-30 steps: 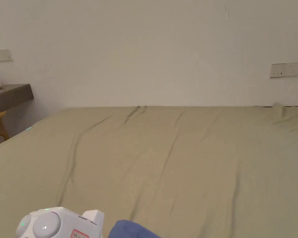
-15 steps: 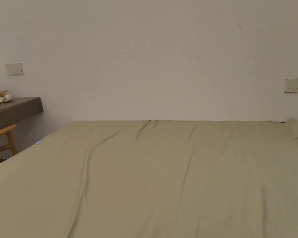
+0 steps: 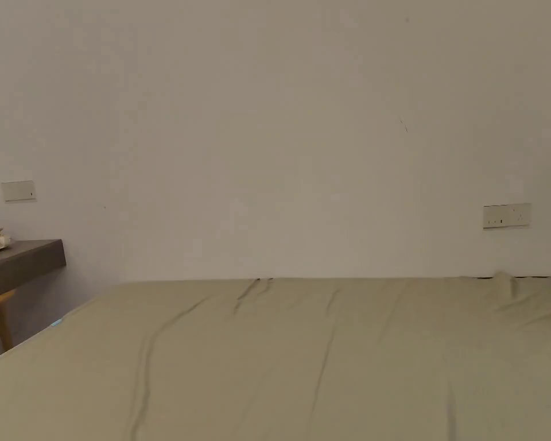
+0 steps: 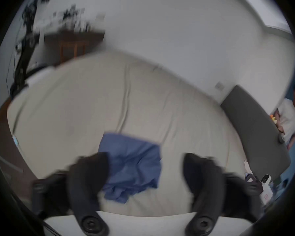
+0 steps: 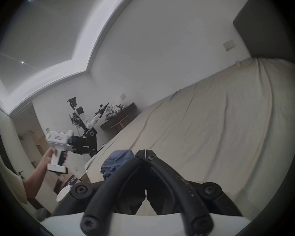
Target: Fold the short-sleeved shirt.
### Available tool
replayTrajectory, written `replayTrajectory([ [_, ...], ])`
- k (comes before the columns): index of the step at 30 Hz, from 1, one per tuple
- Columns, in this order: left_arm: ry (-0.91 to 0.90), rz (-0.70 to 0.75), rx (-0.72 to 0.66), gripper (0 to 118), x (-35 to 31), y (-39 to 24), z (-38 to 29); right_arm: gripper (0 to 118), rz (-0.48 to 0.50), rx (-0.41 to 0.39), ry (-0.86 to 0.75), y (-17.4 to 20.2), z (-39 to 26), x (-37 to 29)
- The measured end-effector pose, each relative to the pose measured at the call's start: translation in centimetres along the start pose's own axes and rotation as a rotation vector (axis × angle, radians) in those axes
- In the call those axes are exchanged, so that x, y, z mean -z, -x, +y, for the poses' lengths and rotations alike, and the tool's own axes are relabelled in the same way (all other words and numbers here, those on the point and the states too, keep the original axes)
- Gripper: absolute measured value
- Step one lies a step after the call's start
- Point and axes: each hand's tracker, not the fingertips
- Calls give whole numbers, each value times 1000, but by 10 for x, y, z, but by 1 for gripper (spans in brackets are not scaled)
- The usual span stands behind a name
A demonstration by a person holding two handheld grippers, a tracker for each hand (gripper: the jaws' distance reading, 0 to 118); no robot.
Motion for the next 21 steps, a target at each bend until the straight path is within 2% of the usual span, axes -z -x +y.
replayTrajectory([
  [1,-43,-40,14,19,-14,-14,2,2,-23,-20,-21,4,6,-6],
  [2,-99,-68,48,13,-29,-29,4,2,-54,-41,-37,9,15,-12],
  [4,-233,-102,145,8,-54,-64,-2,2,-131,-101,-75,22,30,-24],
  [6,-333,-106,272,4,-73,-103,-12,2,-250,-183,-105,38,47,-33],
  [9,-467,-74,310,0,-74,-143,-25,2,-393,-270,-144,55,65,-42],
  [11,-444,-54,270,0,-62,-162,-34,2,-431,-274,-163,62,71,-49],
  [13,-456,-50,253,0,-56,-181,-54,2,-410,-272,-169,66,74,-56],
  [15,-422,-149,284,0,-48,-202,-64,3,-388,-283,-189,69,73,-58],
  [16,-411,-175,279,0,-50,-212,-73,13,-386,-280,-186,67,73,-56],
  [17,-474,-177,257,0,-51,-221,-87,26,-385,-255,-155,66,73,-52],
  [18,-525,-208,271,0,-52,-226,-101,46,-396,-245,-128,65,72,-49],
  [19,-543,-232,302,0,-52,-231,-113,56,-387,-245,-137,63,69,-49],
  [20,-539,-218,313,0,-51,-236,-127,55,-371,-230,-155,61,64,-51],
  [21,-528,-208,304,11,-51,-240,-138,56,-382,-204,-165,61,63,-53],
])
